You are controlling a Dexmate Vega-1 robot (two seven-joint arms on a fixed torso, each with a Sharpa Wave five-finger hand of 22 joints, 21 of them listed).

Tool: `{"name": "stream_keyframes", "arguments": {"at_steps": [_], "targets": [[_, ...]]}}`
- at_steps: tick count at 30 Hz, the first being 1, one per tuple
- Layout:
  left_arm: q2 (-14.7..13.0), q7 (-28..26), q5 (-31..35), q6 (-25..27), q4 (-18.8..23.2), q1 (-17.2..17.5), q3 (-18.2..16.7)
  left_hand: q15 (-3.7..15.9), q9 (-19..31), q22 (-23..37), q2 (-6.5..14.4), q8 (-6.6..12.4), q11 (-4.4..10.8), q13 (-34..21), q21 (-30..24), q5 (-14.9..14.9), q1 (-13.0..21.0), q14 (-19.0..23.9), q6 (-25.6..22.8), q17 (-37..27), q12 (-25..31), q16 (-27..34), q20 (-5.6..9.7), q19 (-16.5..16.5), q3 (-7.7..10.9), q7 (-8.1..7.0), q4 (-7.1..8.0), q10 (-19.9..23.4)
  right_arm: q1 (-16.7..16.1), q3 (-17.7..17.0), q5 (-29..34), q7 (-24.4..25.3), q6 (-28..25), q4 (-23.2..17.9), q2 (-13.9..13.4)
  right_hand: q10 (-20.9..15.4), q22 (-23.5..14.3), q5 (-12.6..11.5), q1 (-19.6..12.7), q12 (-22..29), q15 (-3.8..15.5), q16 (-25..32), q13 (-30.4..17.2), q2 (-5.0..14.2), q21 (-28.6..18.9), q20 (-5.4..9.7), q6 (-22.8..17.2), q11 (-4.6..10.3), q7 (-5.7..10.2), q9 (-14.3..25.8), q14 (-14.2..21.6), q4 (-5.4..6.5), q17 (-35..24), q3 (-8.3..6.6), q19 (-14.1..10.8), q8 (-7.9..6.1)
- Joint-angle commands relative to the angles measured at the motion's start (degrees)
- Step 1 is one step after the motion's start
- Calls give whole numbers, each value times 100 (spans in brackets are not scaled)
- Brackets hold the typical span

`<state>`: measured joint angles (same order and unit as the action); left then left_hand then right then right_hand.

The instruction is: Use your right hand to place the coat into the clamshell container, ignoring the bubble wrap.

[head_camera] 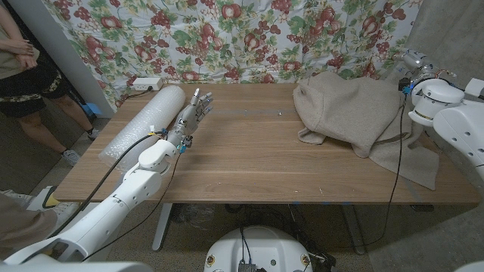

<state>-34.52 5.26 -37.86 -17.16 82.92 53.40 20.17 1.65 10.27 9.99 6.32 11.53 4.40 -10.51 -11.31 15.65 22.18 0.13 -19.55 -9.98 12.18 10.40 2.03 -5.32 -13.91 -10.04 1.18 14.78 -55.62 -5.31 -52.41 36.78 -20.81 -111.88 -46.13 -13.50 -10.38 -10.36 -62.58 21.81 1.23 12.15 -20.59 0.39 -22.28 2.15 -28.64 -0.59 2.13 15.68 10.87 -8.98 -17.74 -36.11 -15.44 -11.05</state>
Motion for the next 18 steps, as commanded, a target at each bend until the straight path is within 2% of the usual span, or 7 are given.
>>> {"name": "stream_keyframes", "arguments": {"at_steps": [1,5,9,10,11,13,18], "targets": [[-49,-71,4,-10,60,52,-54,390,33,22,-17,8,15,-28,-9,-15,-45,29,-31,-23,5,36,389,-29,-28,-7,-12,49,-40,138,99,-429,365,-62,197,-168,-14,7,203,-4,25,24,45,-55,-30,-8,-28,51,-33,-27,110,102,41,64,-124,-67],[-47,-85,14,0,77,50,-47,390,33,22,-17,7,20,-28,-9,-14,-45,21,-37,-23,2,32,391,-29,-28,-8,-12,48,-34,153,113,-526,395,-48,186,-211,-13,6,401,-38,31,9,107,-96,-25,-17,-55,89,-46,-57,104,178,91,181,-153,-80],[-40,-93,14,1,94,66,-40,396,33,22,-16,4,33,-29,-8,-14,-47,17,-37,-23,0,31,393,-28,-28,-11,-12,50,-85,134,100,-755,555,37,215,-239,-9,-3,518,-72,132,-19,167,-115,-4,-15,-82,115,-61,-83,55,211,143,281,-145,-90],[-40,-95,7,5,102,74,-41,396,33,22,-16,5,34,-29,-8,-14,-47,17,-41,-23,-2,30,392,-29,-29,-11,-12,46,-100,136,119,-823,653,75,245,-343,-7,-9,583,-56,141,-22,201,-106,11,-19,-98,128,-55,-97,53,235,171,331,-133,-96],[-44,-106,14,8,112,82,-41,397,33,22,-17,4,26,-29,-8,-14,-47,16,-41,-23,-1,30,392,-29,-29,-12,-12,49,-114,130,122,-909,756,119,281,-640,-5,-22,721,-14,192,-12,295,-64,45,-22,-188,197,-28,-138,96,271,255,454,-130,-128],[-48,-110,18,4,126,94,-42,397,33,22,-17,5,22,-29,-7,-14,-48,20,-46,-23,-2,31,395,-28,-29,-9,-13,50,-127,140,160,-1002,878,167,304,-1008,2,-23,827,42,305,26,419,-71,72,26,-447,191,-74,-194,274,239,376,606,-192,-209],[-55,-156,41,-14,177,126,-53,399,33,22,-17,3,15,-29,-7,-13,-48,24,-49,-23,-6,33,388,-29,-29,-10,-13,46,-173,161,280,-1307,1178,267,299,-1052,4,-14,965,17,294,33,481,-113,67,47,-451,171,-81,-223,349,268,428,713,-271,-193]]}}
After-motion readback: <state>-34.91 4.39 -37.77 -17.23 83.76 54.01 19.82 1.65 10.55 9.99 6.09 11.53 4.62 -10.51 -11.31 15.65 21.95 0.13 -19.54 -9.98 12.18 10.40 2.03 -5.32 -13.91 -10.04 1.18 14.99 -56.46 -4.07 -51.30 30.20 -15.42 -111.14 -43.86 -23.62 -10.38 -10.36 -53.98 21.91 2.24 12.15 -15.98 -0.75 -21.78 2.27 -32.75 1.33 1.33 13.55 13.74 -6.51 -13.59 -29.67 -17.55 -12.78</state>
